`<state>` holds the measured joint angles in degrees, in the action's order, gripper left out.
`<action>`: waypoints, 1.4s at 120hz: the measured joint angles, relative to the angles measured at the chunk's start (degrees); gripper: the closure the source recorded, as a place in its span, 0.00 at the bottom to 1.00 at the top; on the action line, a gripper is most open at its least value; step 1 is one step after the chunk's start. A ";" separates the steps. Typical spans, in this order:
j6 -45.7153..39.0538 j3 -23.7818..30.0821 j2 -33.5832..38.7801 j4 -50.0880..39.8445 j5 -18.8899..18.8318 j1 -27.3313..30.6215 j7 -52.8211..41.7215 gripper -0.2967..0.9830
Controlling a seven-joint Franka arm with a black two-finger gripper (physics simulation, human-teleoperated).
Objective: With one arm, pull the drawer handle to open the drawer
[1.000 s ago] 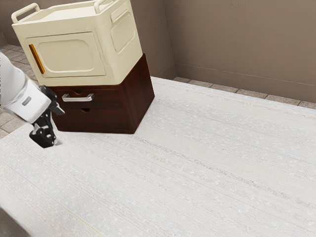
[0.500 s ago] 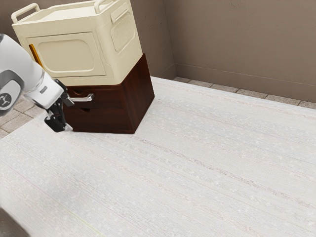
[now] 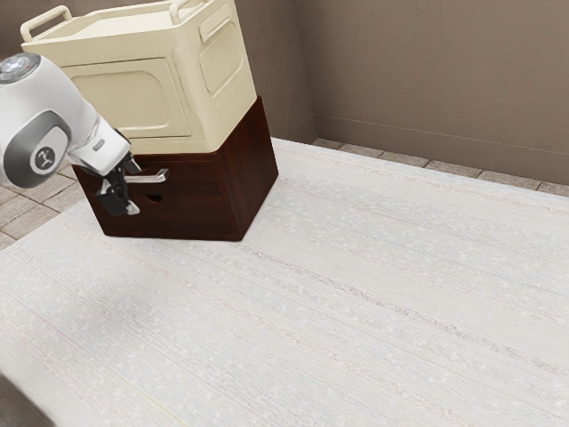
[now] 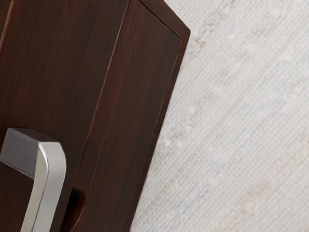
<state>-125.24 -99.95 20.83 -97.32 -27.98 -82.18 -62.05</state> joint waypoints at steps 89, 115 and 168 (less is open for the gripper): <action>2.60 -14.80 3.99 7.35 0.00 -15.00 -2.97 0.22; 2.57 -14.93 4.17 8.20 -0.02 -15.11 -3.47 0.23; -0.59 -18.51 6.51 8.40 -0.07 -17.97 -4.35 0.23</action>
<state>-125.83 -118.46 27.34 -88.92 -28.05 -100.15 -66.40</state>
